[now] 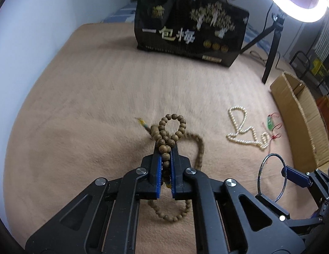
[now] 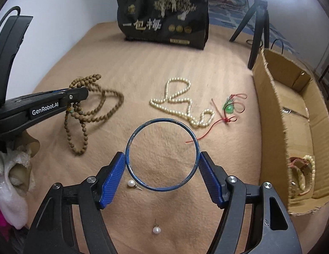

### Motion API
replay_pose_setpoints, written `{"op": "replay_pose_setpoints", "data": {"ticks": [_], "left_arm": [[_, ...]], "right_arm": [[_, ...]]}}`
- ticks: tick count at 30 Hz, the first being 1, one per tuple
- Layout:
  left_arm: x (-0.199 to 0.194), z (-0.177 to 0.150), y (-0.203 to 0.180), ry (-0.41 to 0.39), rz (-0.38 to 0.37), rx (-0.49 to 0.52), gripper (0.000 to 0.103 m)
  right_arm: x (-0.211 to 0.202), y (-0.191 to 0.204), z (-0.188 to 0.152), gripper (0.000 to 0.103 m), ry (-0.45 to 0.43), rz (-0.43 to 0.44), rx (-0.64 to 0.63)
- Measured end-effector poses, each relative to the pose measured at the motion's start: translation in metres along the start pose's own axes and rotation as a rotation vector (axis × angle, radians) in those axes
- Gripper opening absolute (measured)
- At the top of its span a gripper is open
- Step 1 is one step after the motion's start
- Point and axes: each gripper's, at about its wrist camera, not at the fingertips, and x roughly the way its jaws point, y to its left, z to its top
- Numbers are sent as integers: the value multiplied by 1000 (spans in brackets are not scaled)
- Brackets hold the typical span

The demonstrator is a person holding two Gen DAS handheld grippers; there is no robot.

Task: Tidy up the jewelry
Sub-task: 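Grasp the brown bead mala with the left gripper while the right grasps the blue bangle, then carry the mala and bangle into the cardboard box and open both grippers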

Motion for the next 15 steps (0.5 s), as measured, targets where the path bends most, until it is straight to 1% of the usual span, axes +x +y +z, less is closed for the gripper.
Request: {"op": "replay_pose_setpoints", "data": {"ticks": [3, 11, 15], "left_arm": [[-11, 1, 1, -16, -26, -21, 4], [-51, 11, -2, -94, -86, -53, 4], [-68, 16, -7, -124, -110, -54, 4]], "right_arm": [[-13, -1, 3, 70, -24, 3, 1], [-44, -7, 9, 70, -93, 5, 5], [-57, -16, 11, 70, -123, -2, 9]]}}
